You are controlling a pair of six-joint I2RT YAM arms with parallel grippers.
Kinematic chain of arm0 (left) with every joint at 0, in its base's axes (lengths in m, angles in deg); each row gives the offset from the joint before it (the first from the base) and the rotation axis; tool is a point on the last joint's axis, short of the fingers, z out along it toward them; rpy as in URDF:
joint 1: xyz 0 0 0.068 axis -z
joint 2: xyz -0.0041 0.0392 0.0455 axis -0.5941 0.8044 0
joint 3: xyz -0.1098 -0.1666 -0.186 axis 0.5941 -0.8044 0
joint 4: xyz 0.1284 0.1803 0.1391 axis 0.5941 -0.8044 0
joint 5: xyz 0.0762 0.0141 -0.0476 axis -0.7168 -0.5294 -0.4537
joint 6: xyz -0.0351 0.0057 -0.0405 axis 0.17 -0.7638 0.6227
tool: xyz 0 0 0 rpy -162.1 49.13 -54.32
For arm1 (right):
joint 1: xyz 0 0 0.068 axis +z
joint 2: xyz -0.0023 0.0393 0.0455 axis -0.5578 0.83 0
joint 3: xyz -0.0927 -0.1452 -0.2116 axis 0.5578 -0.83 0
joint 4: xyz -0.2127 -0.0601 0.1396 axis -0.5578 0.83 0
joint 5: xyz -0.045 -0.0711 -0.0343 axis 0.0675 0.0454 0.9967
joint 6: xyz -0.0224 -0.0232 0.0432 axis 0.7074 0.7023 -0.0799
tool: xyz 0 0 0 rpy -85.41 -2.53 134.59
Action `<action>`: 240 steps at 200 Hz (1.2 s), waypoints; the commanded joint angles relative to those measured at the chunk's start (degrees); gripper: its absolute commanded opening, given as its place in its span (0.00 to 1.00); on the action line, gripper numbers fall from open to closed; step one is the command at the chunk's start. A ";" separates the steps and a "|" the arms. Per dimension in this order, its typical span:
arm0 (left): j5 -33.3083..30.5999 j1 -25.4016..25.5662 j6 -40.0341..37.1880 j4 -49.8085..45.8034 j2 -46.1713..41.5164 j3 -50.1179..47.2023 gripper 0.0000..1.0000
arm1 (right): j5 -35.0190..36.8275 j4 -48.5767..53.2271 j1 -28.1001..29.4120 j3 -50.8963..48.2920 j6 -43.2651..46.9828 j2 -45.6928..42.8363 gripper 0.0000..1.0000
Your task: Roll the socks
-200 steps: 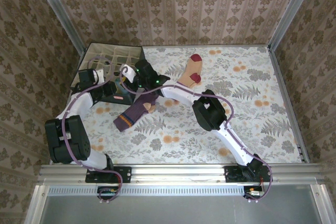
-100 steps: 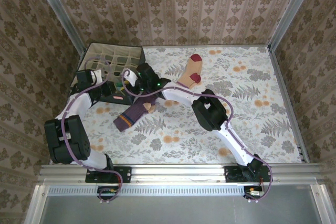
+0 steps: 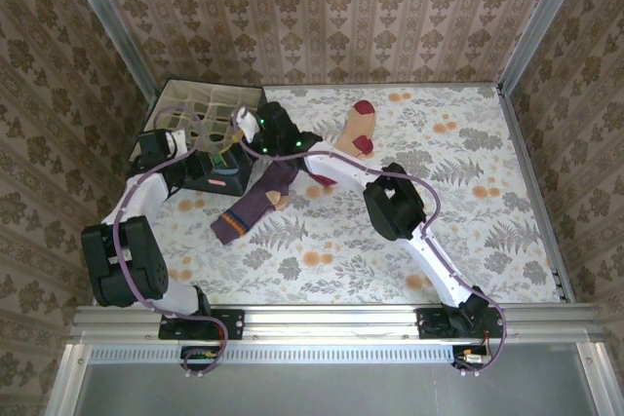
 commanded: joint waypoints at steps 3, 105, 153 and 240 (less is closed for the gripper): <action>0.15 -0.61 -0.34 -3.81 -1.62 1.66 0.23 | -0.33 4.06 -1.19 5.03 -5.32 -1.65 0.68; 0.62 -0.60 0.15 -3.10 -2.16 0.97 0.24 | 0.19 12.78 3.76 10.18 -6.78 2.26 0.31; 0.05 -0.91 -0.10 -3.59 -1.92 0.37 0.24 | -0.58 16.91 3.84 19.74 -8.20 10.53 0.31; -0.11 -1.27 -0.07 -3.83 -1.83 -0.40 0.24 | 9.98 21.28 2.50 20.89 -7.40 15.24 0.29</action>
